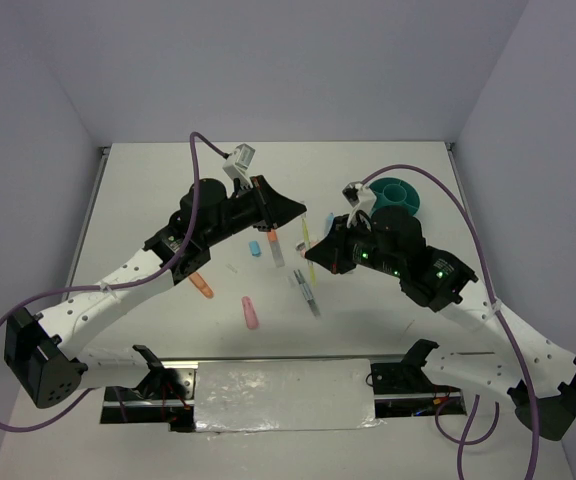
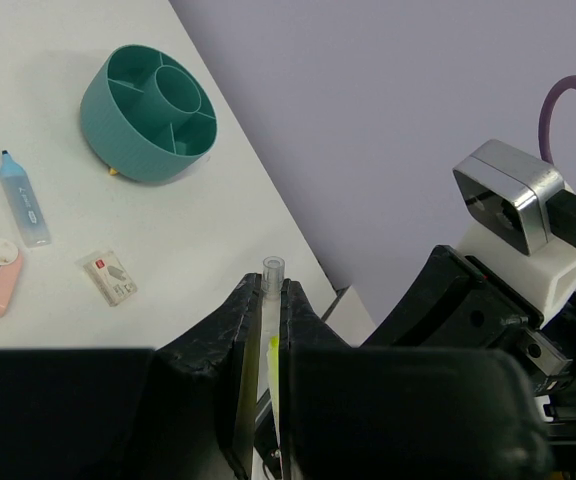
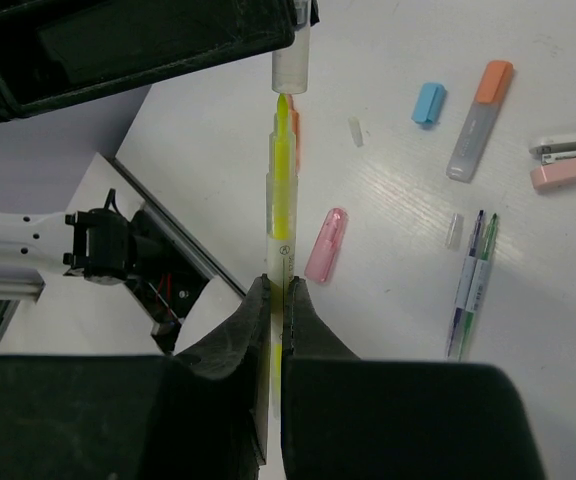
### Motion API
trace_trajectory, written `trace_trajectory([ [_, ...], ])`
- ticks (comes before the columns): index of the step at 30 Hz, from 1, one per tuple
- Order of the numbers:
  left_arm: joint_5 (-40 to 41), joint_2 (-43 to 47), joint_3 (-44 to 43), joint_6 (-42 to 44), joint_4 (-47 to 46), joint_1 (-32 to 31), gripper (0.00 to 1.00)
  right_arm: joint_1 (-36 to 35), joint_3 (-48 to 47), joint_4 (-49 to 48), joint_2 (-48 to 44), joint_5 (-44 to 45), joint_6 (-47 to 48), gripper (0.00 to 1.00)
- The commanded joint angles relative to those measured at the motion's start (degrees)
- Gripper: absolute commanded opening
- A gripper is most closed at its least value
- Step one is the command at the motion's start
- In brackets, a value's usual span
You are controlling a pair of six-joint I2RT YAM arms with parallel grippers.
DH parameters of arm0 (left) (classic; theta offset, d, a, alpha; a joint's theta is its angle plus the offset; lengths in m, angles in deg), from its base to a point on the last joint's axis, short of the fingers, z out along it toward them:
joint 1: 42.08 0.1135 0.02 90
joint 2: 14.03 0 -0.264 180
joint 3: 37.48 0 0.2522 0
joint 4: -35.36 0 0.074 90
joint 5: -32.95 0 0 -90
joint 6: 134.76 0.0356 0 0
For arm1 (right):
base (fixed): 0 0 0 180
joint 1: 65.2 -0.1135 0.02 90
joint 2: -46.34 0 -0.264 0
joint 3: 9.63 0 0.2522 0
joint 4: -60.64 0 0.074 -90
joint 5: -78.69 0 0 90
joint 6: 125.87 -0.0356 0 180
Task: Sort the stationery into containers
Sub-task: Close the pen cap on the pen.
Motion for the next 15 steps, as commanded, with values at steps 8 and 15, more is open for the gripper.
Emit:
trace_trajectory([
  [8,0.60,1.13,-2.50,1.52,-1.68,-0.30,0.00,-0.31,-3.05,-0.39,0.44,0.47,0.98,0.00],
  [15,-0.19,1.22,-1.36,0.99,-2.73,-0.30,0.00,-0.22,-4.45,-0.04,0.97,1.08,1.24,0.00],
])
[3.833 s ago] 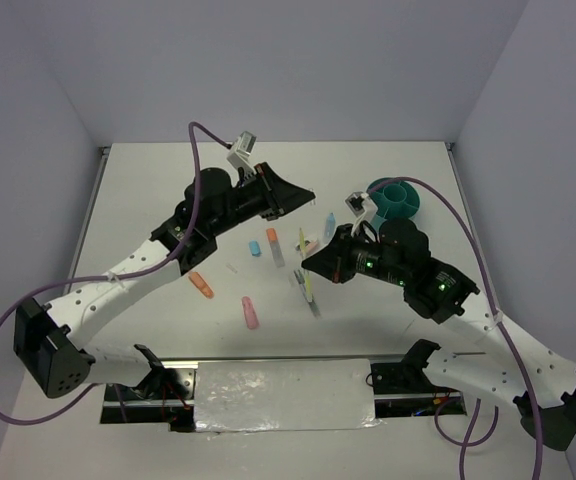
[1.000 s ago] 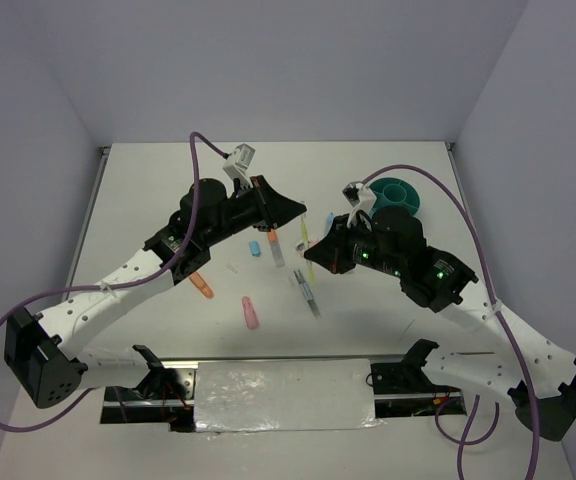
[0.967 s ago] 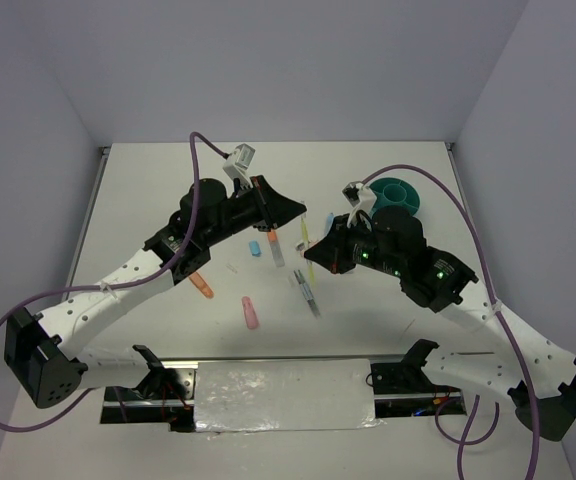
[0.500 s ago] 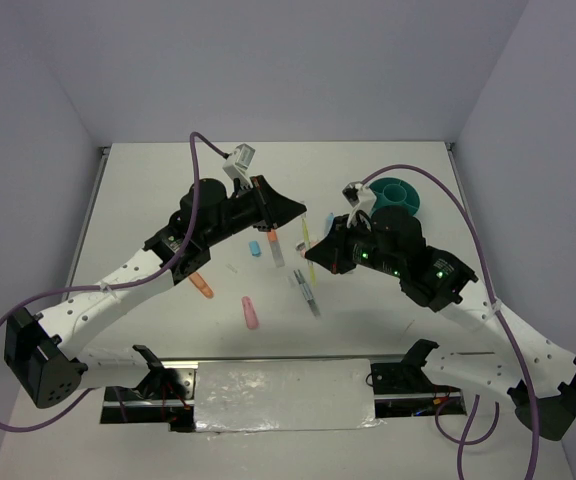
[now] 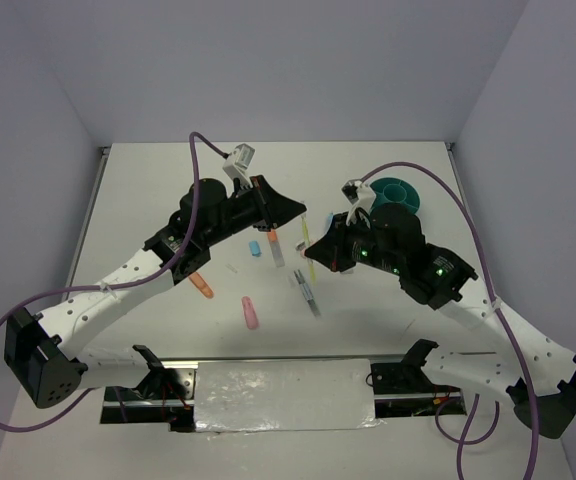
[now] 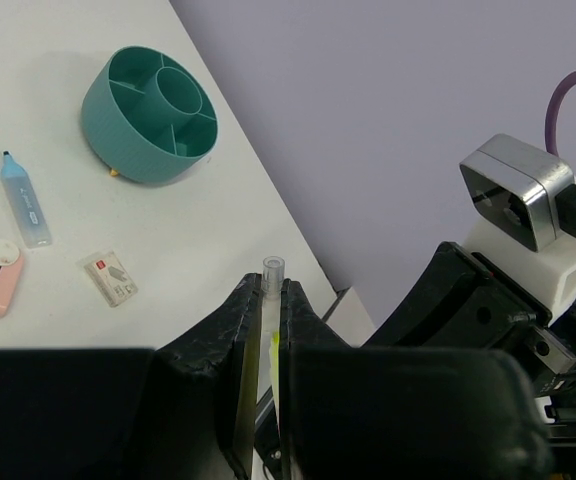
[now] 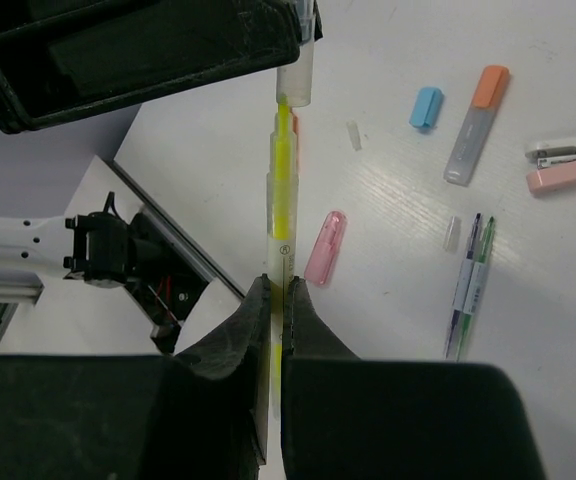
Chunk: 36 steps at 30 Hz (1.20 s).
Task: Sort the stationery into containers
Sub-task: Close the pen cap on the pen.
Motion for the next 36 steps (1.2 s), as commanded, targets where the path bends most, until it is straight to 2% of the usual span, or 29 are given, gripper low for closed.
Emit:
trace_trajectory([
  [1,-0.34,1.22,-1.10,0.93,-2.91,-0.30,0.00,-0.31,-3.27,-0.78,0.18,1.22,1.00,0.00],
  [19,-2.01,3.85,3.65,0.40,-4.57,-1.44,0.00,2.15,-12.41,-3.32,5.46,4.39,3.37,0.00],
  [24,-2.54,4.55,2.95,2.07,-2.30,-2.14,0.00,3.29,-11.27,-13.15,3.88,0.97,6.89,0.00],
  [31,-0.96,6.23,4.44,-0.21,-2.47,-2.40,0.00,3.56,-6.53,-26.78,3.26,-3.60,3.82,0.00],
  [36,-1.92,6.40,3.92,1.10,-2.29,-2.76,0.00,3.56,-9.94,-25.83,5.80,-3.00,6.09,0.00],
])
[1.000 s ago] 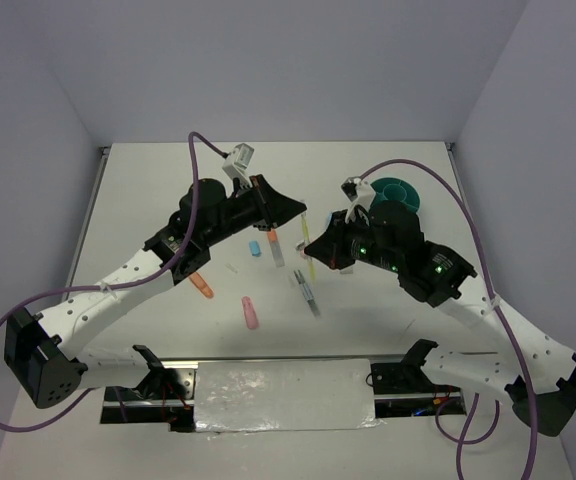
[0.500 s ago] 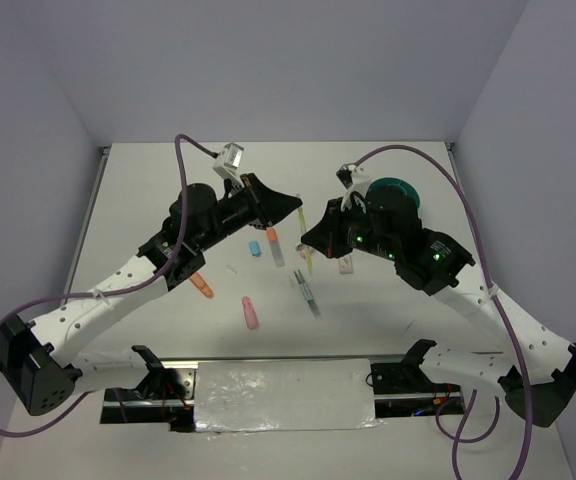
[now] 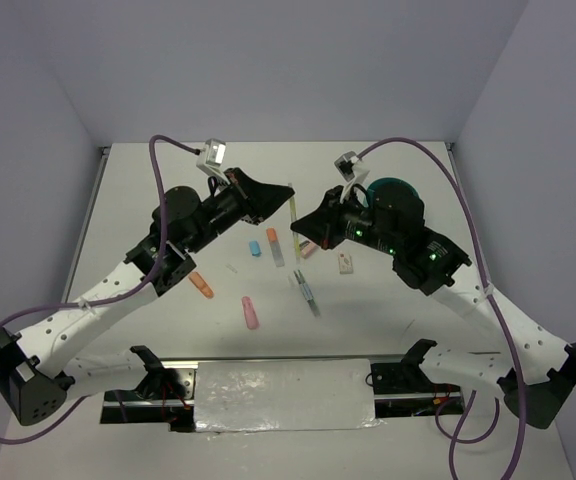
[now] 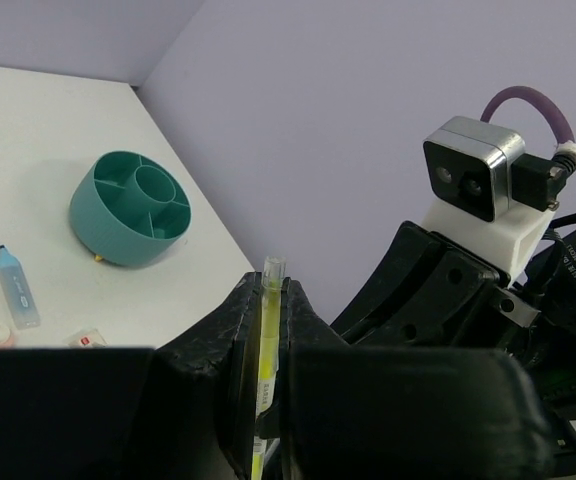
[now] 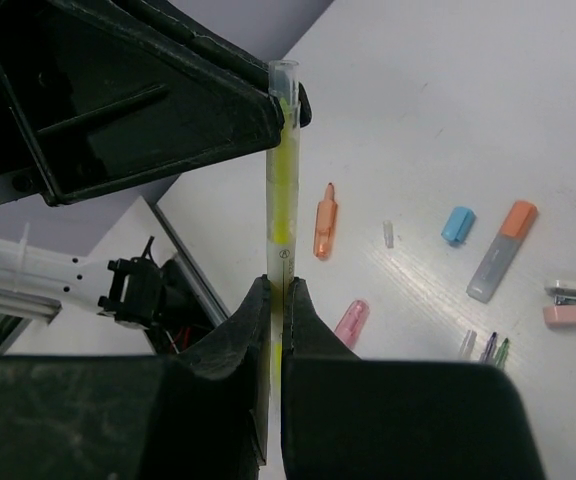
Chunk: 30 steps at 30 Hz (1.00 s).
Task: Sort the stationery into containers
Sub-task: Close the pen cap on the pen.
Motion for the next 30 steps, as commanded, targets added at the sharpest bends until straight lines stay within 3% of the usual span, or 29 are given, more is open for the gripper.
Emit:
trace_trajectory([
  [1,-7.08,-0.02,1.16,1.39,4.96,-2.36,0.00,1.02,-5.27,-14.21,1.06,2.79,3.14,0.00],
  [11,-8.49,1.29,3.35,6.31,8.83,-6.14,0.00,5.76,-20.38,-7.88,6.69,1.22,8.69,0.00],
  [21,-9.98,3.40,5.91,6.84,13.40,-6.85,0.00,7.18,-25.23,-8.05,10.12,-5.98,11.68,0.00],
  [24,-7.10,4.02,3.11,7.45,16.73,-6.93,0.00,6.82,-22.61,-9.27,9.95,-10.19,11.68,0.00],
  [27,-0.69,2.45,-7.93,9.73,21.83,-6.85,0.00,5.68,-17.60,-9.45,8.55,-13.36,12.91,0.00],
  [30,0.82,-0.36,-15.16,13.07,24.64,-6.85,0.00,3.84,-12.24,-9.19,6.79,-13.82,12.48,0.00],
])
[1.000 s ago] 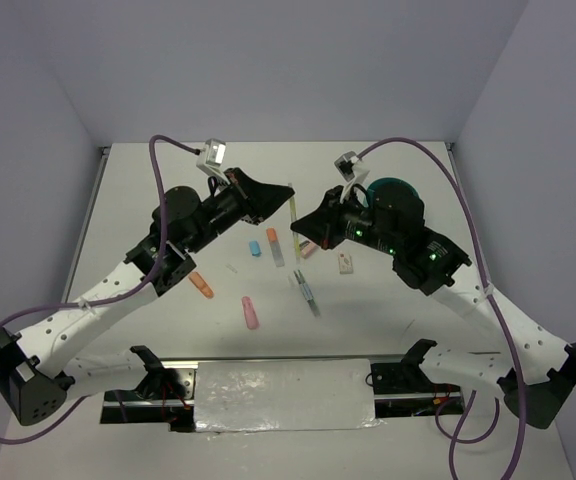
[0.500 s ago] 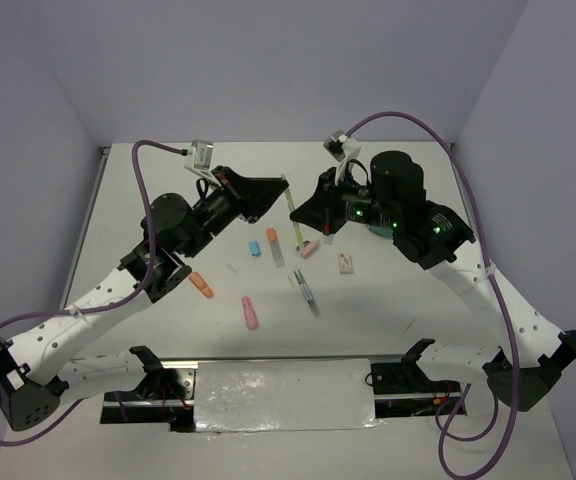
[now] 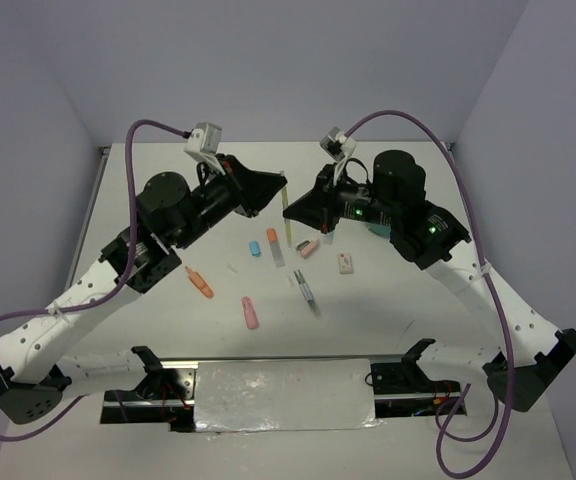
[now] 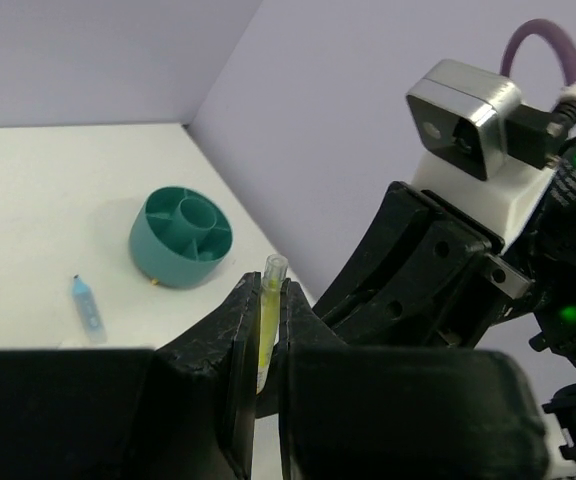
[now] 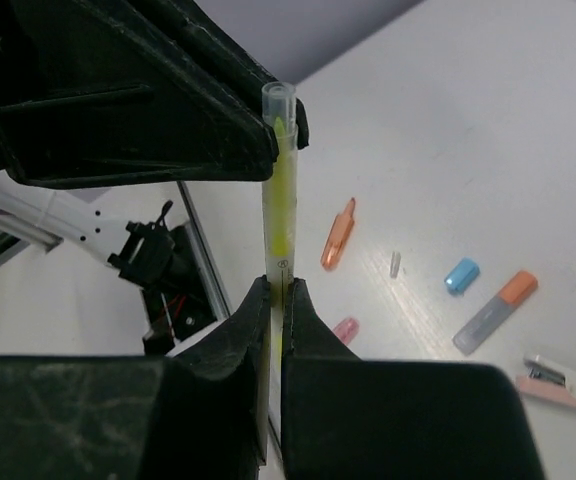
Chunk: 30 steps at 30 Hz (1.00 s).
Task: Sort the stationery into containers
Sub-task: Close the pen cap on the pen, then place the pen in the storage box.
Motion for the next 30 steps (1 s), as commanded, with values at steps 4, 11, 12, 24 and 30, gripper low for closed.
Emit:
trace_trajectory([
  [4,-7.33,-6.51,-15.53,5.72,14.08,-3.28,0.13,-1.22,8.91,-18.71,-4.94,3.58,-1.90,0.00],
  [11,8.78,-7.92,-21.77,2.58,18.29,-3.28,0.96,-1.22,16.30,-19.15,-8.81,13.75,-3.92,0.00],
  [12,11.97,-8.18,-24.31,2.04,19.52,-3.28,0.99,-0.70,17.18,-18.98,-9.16,15.87,-3.92,0.00],
  [24,24.17,-0.64,-16.99,-2.37,36.07,-3.02,0.99,27.57,22.73,-30.30,-5.22,34.20,2.05,0.00],
  [30,14.55,4.47,-7.03,2.56,36.30,-2.93,0.99,34.64,21.67,-37.77,5.66,28.72,3.81,0.00],
])
